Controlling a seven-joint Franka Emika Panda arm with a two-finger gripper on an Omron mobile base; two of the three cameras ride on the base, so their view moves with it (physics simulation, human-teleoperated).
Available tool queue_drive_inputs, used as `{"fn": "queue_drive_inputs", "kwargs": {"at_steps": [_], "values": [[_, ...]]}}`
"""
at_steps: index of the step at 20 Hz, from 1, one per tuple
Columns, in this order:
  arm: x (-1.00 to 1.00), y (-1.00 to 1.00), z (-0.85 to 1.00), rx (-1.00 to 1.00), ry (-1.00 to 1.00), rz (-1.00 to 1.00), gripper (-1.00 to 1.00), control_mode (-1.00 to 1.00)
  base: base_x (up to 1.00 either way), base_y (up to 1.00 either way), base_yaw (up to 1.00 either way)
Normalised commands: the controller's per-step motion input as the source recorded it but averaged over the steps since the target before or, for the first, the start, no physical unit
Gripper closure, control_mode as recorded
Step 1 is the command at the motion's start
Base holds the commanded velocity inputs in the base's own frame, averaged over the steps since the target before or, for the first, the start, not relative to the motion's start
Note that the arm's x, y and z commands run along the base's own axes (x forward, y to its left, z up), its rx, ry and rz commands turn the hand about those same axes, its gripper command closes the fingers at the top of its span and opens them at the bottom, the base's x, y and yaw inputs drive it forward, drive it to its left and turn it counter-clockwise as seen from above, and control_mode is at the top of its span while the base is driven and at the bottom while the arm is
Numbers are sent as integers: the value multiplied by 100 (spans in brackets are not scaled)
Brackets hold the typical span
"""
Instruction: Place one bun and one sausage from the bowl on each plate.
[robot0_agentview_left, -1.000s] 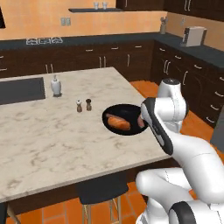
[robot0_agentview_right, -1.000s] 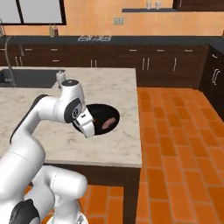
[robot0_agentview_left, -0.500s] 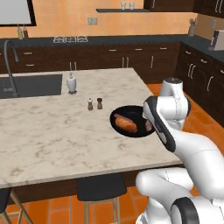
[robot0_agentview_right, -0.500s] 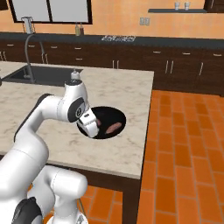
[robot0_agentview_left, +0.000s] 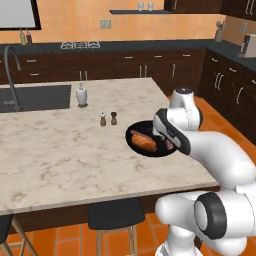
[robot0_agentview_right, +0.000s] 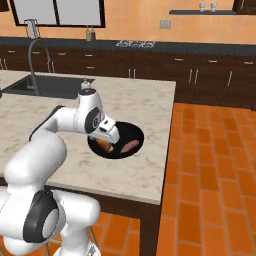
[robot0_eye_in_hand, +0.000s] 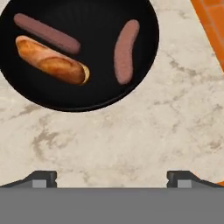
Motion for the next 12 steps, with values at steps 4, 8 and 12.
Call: {"fn": "queue_drive_inputs", "kwargs": {"at_steps": [4, 8, 12], "values": [[41, 14, -63, -17, 1, 46, -100, -100, 0, 0, 0], [55, 36, -67, -12, 1, 30, -100, -100, 0, 0, 0], [81, 10, -35, -3, 1, 10, -100, -100, 0, 0, 0]]}}
